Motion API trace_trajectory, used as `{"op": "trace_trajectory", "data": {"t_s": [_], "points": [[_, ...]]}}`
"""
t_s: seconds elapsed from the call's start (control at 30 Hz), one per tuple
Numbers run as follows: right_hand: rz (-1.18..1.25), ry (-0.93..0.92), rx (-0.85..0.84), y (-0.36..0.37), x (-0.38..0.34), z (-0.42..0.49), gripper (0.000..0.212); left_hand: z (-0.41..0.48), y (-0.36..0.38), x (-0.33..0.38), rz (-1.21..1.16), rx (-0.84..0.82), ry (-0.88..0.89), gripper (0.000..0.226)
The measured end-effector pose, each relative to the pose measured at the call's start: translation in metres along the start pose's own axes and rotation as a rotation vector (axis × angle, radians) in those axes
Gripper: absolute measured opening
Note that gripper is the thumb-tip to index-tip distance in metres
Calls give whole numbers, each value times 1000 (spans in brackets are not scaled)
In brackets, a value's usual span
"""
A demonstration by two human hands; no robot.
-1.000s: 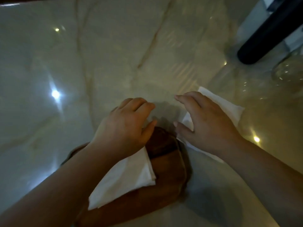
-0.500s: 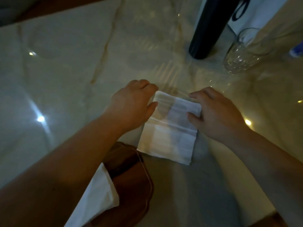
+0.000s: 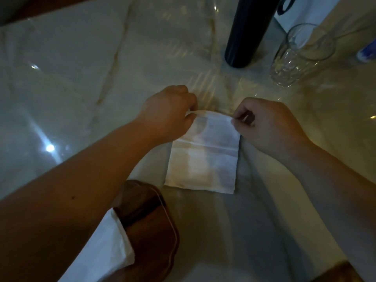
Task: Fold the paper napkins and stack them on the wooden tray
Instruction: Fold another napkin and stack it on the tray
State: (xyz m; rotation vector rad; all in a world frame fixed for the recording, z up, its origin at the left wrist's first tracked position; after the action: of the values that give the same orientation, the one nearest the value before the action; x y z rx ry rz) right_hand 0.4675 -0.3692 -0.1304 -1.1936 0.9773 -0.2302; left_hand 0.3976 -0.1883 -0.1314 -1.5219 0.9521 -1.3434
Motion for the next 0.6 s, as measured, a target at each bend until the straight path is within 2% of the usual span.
{"op": "trace_trajectory", "data": {"t_s": [0.1, 0.2, 0.4, 0.6], "points": [[74, -38, 26, -13, -15, -7, 6, -16, -14, 2, -51, 88, 41, 16], [93, -115, 8, -21, -29, -26, 10, -40, -19, 8, -33, 84, 108, 15], [115, -185, -84, -5, -34, -72, 22, -92, -11, 22, 88, -37, 194, 15], [64, -257, -215, 20, -29, -92, 12, -114, 5, 17, 124, -157, 179, 17]]}}
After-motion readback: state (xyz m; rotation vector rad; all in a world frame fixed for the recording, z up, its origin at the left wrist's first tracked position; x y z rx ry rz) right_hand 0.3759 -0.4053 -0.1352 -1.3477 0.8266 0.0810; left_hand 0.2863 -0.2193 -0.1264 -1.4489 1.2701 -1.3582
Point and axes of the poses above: each hand's wrist, its own z-axis towards the middle knuckle, its own y-axis out of the palm, x = y × z, the point moved 4 cm from there along z, towards the middle knuckle, and after that the axes turned 4 degrees about -y, right-handed, at the moved point
